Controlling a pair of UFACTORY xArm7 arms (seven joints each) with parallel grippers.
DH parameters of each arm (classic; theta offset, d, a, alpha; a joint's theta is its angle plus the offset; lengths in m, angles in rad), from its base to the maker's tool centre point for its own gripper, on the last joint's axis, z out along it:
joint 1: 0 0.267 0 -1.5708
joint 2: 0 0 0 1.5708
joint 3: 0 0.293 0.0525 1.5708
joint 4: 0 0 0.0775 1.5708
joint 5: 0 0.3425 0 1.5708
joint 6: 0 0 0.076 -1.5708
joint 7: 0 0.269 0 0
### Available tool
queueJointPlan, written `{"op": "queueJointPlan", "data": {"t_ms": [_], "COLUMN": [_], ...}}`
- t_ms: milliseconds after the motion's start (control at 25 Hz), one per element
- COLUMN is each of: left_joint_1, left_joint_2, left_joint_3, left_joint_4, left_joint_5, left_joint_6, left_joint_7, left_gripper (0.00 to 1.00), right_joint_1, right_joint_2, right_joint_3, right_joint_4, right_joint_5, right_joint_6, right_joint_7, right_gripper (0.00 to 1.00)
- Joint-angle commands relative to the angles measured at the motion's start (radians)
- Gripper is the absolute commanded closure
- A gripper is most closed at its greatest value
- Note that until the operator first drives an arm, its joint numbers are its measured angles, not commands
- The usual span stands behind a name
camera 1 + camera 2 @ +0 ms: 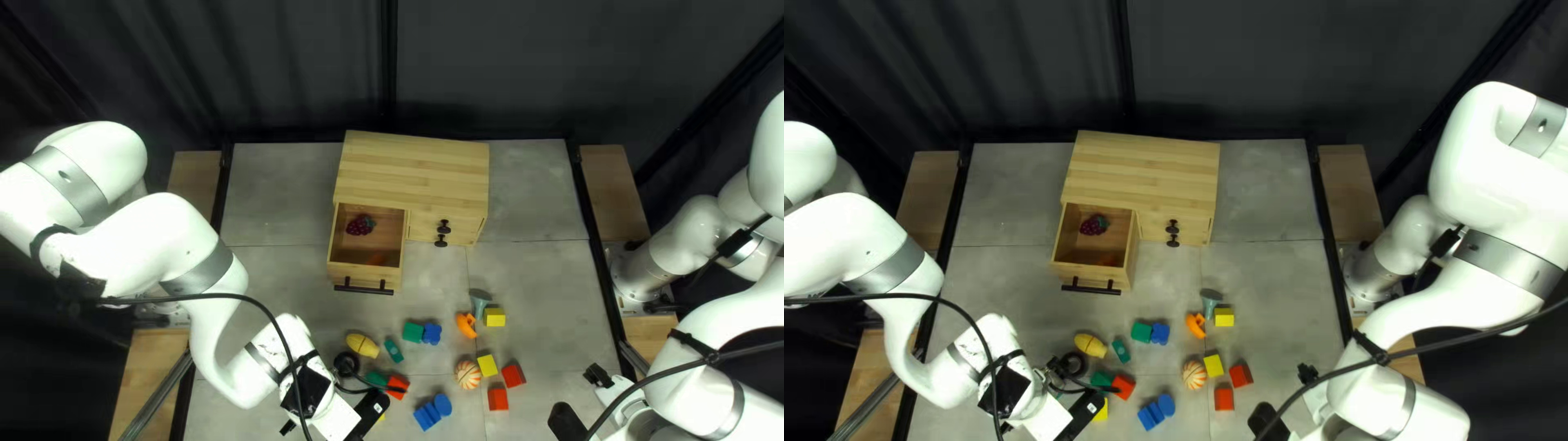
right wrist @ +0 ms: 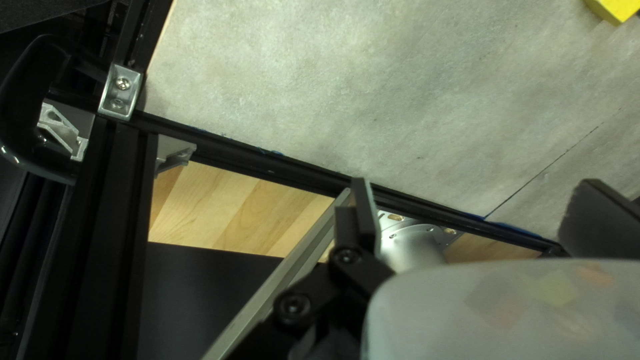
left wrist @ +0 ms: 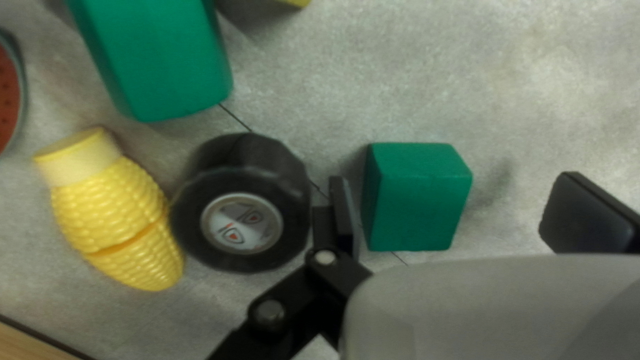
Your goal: Open drawers and place objects into drawer and close
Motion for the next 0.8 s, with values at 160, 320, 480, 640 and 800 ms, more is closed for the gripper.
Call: {"op": "queueJointPlan", "data": {"t_ms": [160,320,480,640,800], "left_joint_1": [-0.016,-0.020,-0.023,-0.026,-0.022], "left_joint_2": [-0.049,-0.043,-0.036,-0.023,-0.026], "left_joint_3": [-0.022,-0.017,-0.013,-0.008,-0.007], "left_joint_4": [0.002,0.005,0.002,-0.006,-0.017], "left_joint_5": [-0.022,-0.011,-0.001,0.008,0.007], "left_joint_6": [0.045,0.044,0.034,0.013,0.001], "left_joint_7": [-0.033,-0.042,-0.049,-0.056,-0.053], "left_gripper": [0.14,0.15,0.22,0.20,0.19], "right_joint_1": [0.000,0.000,0.000,0.000,0.000], "right_joint_2": [0.000,0.000,0.000,0.000,0.000], "right_joint_3": [0.000,0.000,0.000,0.000,0.000], "right_joint_4": [0.000,0.000,0.000,0.000,0.000], "right_joint_5": [0.000,0.000,0.000,0.000,0.000], "right_joint_6": [0.000,0.000,0.000,0.000,0.000], "right_joint_7": [0.000,0.000,0.000,0.000,0.000], "right_gripper": [0.00,0.00,0.00,0.00,0.00]}}
